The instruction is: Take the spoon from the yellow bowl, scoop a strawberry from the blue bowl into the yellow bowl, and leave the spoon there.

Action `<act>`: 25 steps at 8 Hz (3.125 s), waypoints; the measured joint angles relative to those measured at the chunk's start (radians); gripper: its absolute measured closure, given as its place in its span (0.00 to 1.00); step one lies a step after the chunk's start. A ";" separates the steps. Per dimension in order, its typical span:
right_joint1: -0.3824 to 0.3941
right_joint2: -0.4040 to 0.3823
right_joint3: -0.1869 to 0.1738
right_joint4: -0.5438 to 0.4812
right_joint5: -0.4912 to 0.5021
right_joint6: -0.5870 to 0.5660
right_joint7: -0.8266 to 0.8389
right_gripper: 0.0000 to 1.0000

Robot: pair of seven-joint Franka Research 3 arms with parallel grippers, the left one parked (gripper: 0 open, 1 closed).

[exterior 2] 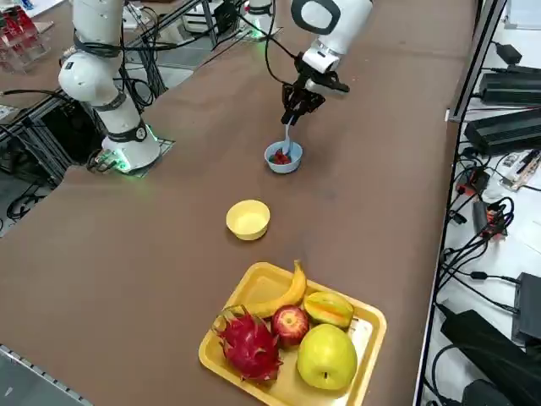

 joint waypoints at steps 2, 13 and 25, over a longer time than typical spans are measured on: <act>-0.001 -0.012 0.000 0.000 0.000 -0.003 -0.038 0.89; -0.004 -0.026 0.005 -0.024 0.006 0.063 -0.107 0.89; 0.032 -0.013 0.007 -0.082 -0.061 0.093 -0.107 0.89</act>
